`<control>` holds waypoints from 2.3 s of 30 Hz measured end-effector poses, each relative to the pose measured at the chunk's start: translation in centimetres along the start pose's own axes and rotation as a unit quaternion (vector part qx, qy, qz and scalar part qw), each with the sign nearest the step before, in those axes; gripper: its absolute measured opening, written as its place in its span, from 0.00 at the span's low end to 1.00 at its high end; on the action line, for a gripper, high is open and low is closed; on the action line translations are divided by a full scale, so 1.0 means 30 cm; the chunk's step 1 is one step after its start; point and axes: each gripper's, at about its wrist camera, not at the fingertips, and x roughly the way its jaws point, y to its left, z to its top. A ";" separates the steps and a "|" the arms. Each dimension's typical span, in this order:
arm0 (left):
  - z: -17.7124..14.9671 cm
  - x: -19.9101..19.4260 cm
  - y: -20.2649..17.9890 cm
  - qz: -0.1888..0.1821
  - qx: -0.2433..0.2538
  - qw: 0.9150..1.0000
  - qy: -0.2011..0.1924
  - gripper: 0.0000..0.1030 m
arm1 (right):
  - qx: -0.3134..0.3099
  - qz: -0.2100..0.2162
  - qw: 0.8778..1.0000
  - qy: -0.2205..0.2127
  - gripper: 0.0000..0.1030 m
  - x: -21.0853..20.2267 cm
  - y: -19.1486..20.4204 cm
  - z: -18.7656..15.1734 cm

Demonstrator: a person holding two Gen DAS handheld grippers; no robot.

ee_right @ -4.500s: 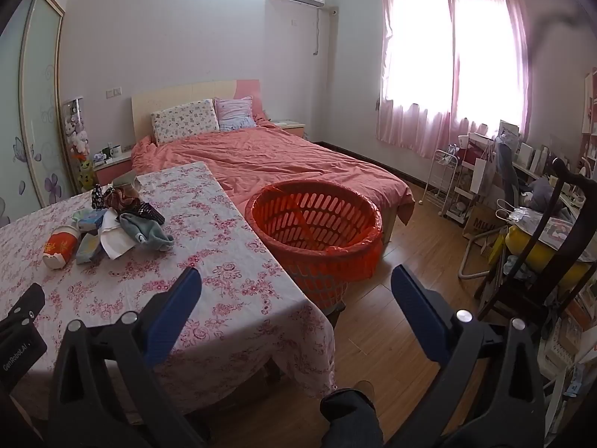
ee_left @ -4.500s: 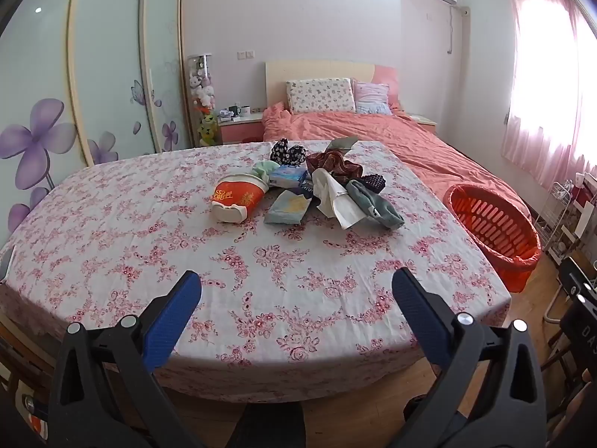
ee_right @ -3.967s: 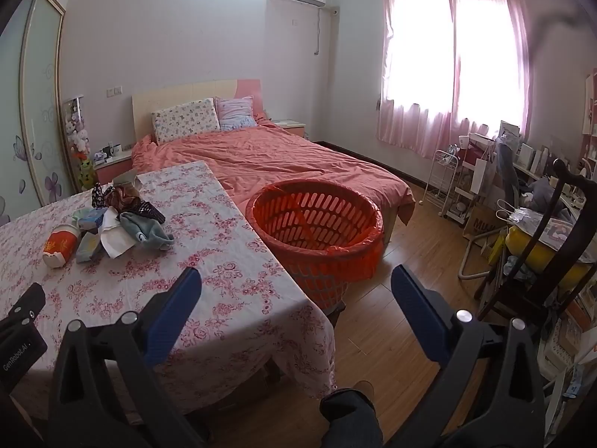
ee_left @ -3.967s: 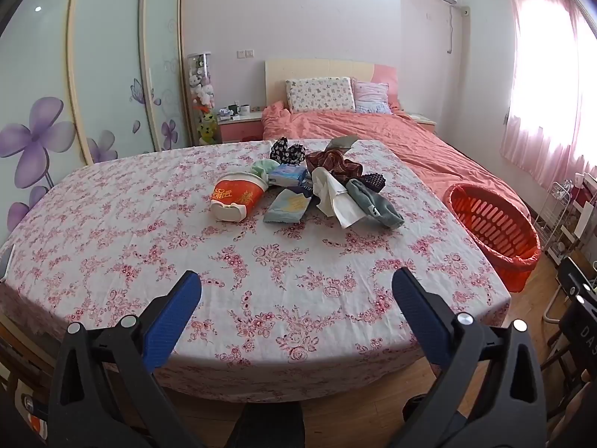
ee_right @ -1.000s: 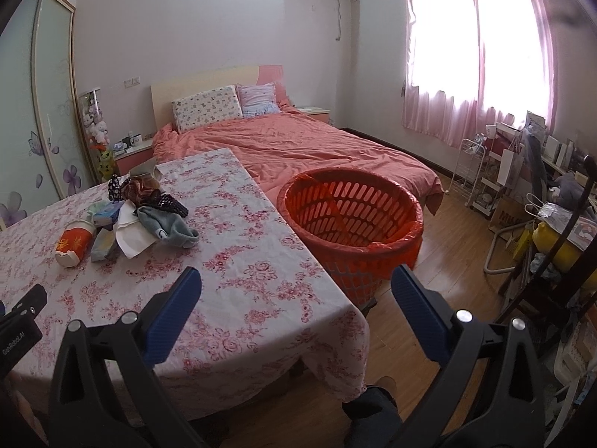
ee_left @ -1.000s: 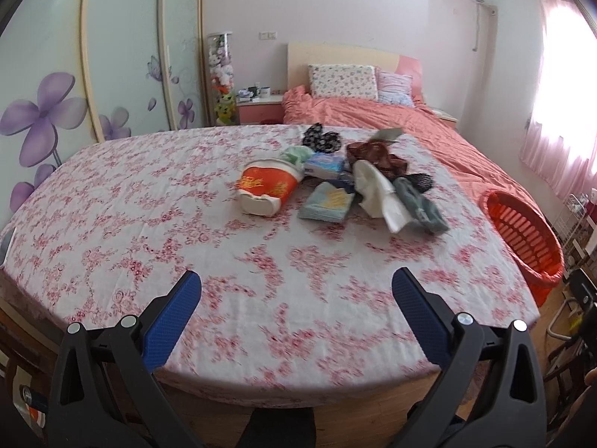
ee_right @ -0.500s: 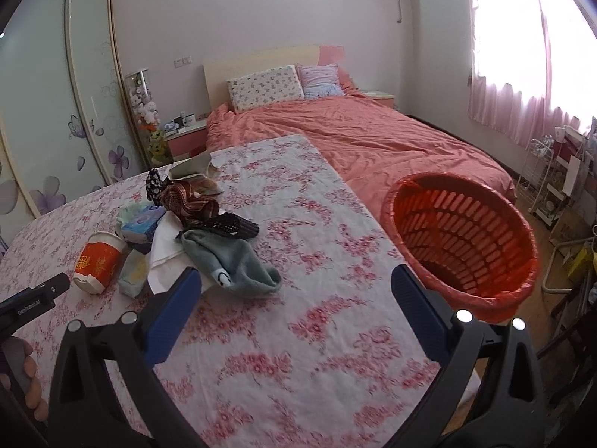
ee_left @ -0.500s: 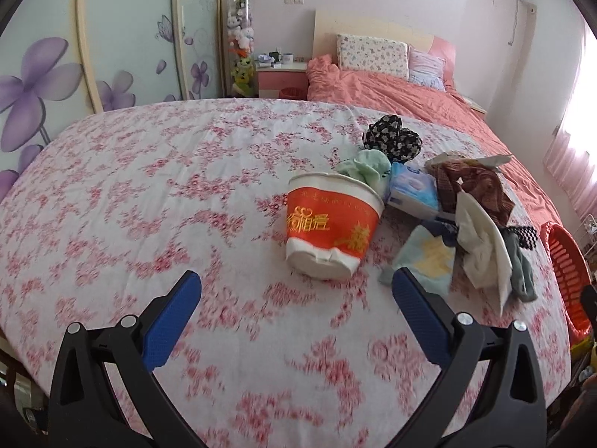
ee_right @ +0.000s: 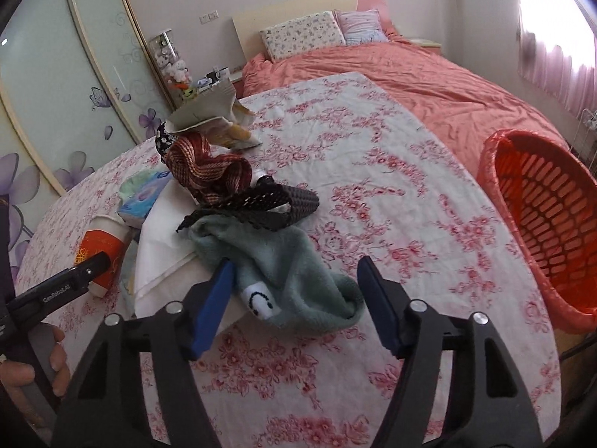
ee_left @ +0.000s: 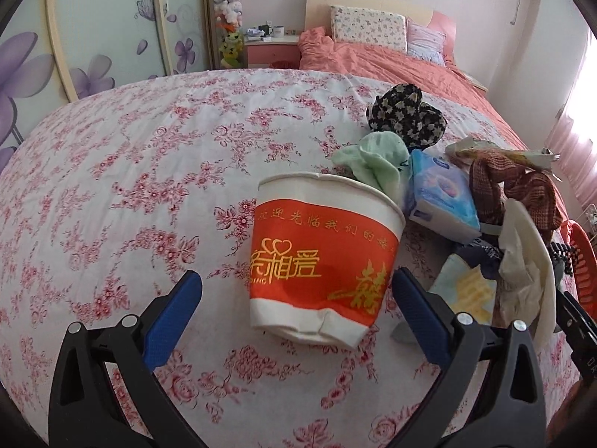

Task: Collect trash
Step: 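Grasp the orange paper cup with the left tool while the right tool grasps the grey-green sock, then carry cup and sock over the red basket and open both tools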

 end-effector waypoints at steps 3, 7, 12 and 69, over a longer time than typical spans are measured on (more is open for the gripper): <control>0.007 0.013 -0.004 -0.009 0.002 1.000 0.003 0.90 | -0.012 -0.002 1.000 0.005 0.52 0.018 0.004 0.000; 0.010 0.029 -0.001 -0.033 0.000 0.999 0.011 0.73 | -0.008 -0.004 1.000 0.013 0.35 0.032 -0.005 0.004; 0.009 0.021 0.001 -0.033 0.003 0.999 0.004 0.72 | -0.018 0.002 1.000 0.003 0.13 0.009 -0.011 0.011; -0.027 -0.316 -0.866 -0.235 0.166 0.956 -0.053 0.72 | 0.128 -0.109 0.965 -0.203 0.06 -0.550 -0.667 0.135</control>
